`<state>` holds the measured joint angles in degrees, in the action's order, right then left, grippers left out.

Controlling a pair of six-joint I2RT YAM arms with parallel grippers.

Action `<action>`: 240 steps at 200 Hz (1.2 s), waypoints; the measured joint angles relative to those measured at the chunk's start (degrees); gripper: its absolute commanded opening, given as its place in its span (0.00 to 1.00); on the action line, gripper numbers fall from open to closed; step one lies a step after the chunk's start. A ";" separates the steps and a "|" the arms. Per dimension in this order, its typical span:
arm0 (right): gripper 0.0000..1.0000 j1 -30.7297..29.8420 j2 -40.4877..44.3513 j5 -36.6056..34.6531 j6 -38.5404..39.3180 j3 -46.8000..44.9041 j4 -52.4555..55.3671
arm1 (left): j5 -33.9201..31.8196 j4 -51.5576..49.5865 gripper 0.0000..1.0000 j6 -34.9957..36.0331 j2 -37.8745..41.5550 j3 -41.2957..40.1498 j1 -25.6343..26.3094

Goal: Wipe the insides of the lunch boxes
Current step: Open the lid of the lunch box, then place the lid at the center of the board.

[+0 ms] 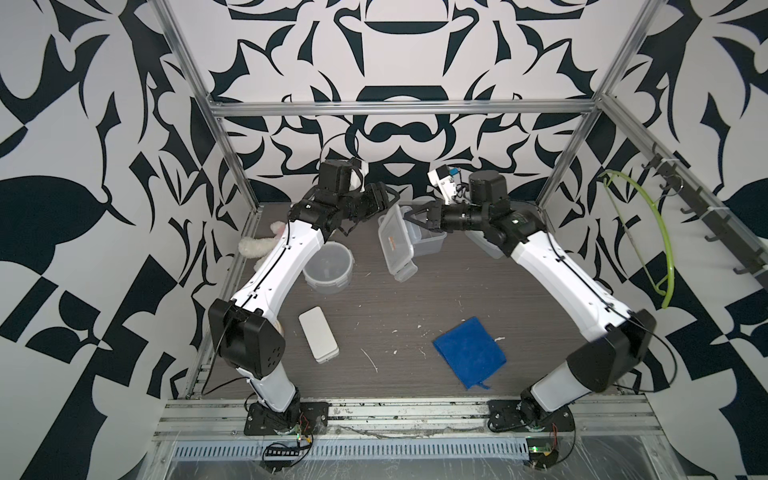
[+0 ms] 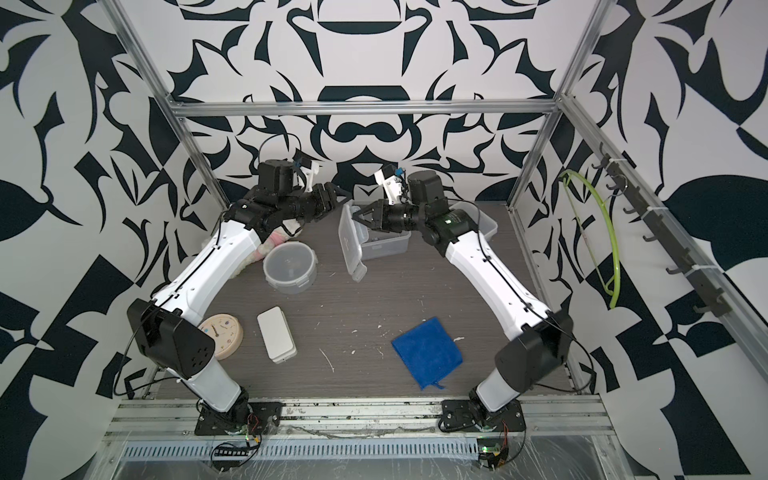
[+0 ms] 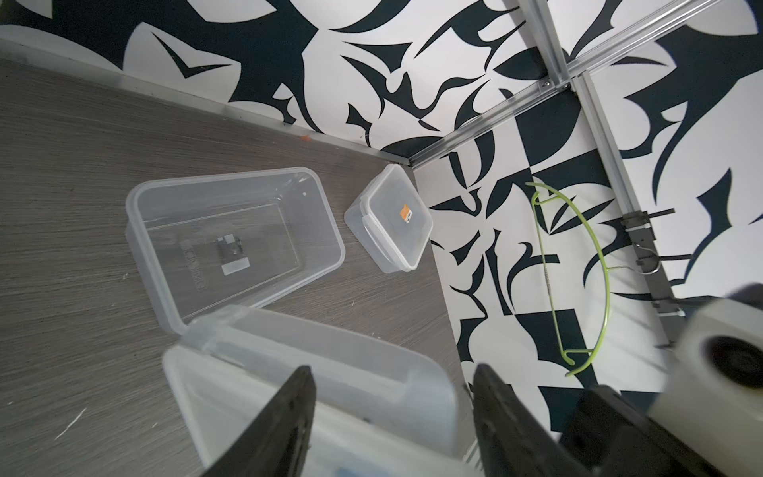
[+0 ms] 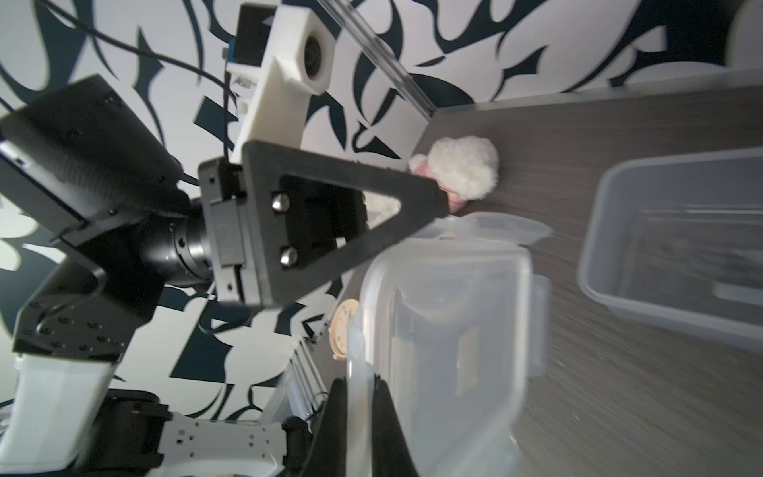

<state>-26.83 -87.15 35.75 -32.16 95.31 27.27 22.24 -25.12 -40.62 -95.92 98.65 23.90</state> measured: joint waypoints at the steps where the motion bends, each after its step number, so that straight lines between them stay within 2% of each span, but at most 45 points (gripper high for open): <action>1: 0.00 0.02 0.24 -0.22 0.22 0.07 0.50 | 0.00 0.02 0.64 -0.04 0.07 -0.11 0.00; 36: 0.00 0.17 11.19 -17.49 8.50 4.55 16.22 | -1.09 -0.26 0.64 -0.28 0.79 -6.08 -0.55; 71: 0.00 0.17 17.81 -35.50 13.11 3.10 28.57 | -1.33 -0.85 0.62 -0.26 0.79 -8.31 -0.68; 108: 0.00 0.28 16.02 -54.49 15.89 0.00 39.60 | -0.59 -0.85 0.61 0.09 0.39 -8.31 -0.68; 143: 0.00 0.55 13.11 -69.11 16.65 -4.22 43.43 | 0.59 -0.85 0.61 0.15 -1.81 -8.31 -0.68; 162: 0.00 0.59 10.97 -72.96 16.76 -9.46 42.21 | 1.14 -0.85 0.61 0.15 -2.97 -8.39 -0.68; 184: 0.00 0.90 5.42 -74.12 16.96 -16.00 37.97 | 1.55 -0.74 0.60 0.15 -3.52 -8.85 -0.68; 210: 0.00 0.98 -2.89 -72.54 16.98 -19.98 31.87 | 2.05 -0.72 0.60 0.13 -4.55 -9.22 -0.68; 240: 0.00 1.05 -7.91 -69.00 16.92 -22.67 24.90 | 2.21 -0.72 0.60 0.13 -5.55 -9.31 -0.68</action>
<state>-25.78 -95.07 -33.26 -15.25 72.64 52.16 24.45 -25.85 -40.49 -101.47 89.34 23.22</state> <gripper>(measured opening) 0.074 0.602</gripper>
